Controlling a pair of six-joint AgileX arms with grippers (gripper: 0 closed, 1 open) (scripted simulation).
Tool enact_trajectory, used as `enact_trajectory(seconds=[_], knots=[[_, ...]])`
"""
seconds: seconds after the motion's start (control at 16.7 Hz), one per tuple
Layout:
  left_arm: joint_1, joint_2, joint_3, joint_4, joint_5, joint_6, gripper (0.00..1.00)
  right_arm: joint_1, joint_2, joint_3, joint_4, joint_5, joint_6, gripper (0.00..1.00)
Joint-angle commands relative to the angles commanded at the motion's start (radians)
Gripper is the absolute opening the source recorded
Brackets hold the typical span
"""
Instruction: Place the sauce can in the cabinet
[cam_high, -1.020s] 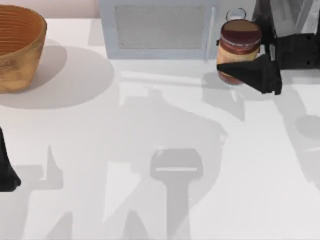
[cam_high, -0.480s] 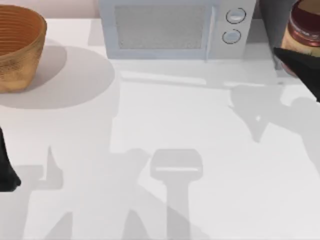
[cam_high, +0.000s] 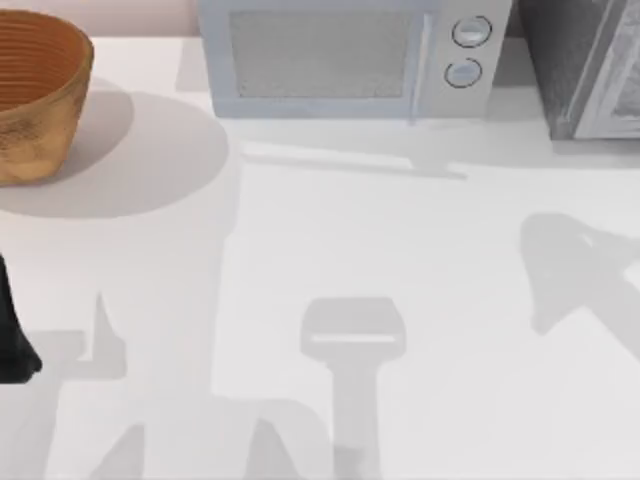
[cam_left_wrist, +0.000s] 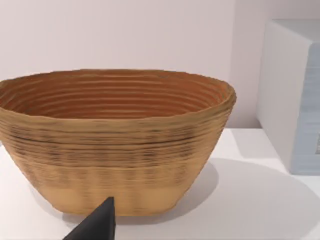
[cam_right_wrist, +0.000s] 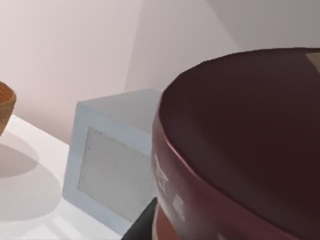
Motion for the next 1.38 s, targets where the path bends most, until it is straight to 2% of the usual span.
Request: enact_trajectory(seconds=[0.3, 0.54, 0.66, 1.08, 1.38], knots=[[0.000, 0.000, 0.000, 0.000, 0.000, 0.000, 1.00, -0.002, -0.414, -0.261, -0.086, 0.328, 0.090, 0.00], [0.000, 0.000, 0.000, 0.000, 0.000, 0.000, 1.00, -0.023, -0.581, -0.426, -0.187, 0.488, 0.175, 0.00], [0.000, 0.000, 0.000, 0.000, 0.000, 0.000, 1.00, -0.030, -0.607, -0.455, -0.211, 0.515, 0.195, 0.00], [0.000, 0.000, 0.000, 0.000, 0.000, 0.000, 1.00, -0.024, -0.594, -0.445, -0.212, 0.514, 0.196, 0.00], [0.000, 0.000, 0.000, 0.000, 0.000, 0.000, 1.00, 0.002, -0.430, -0.236, -0.271, 0.537, 0.200, 0.00]])
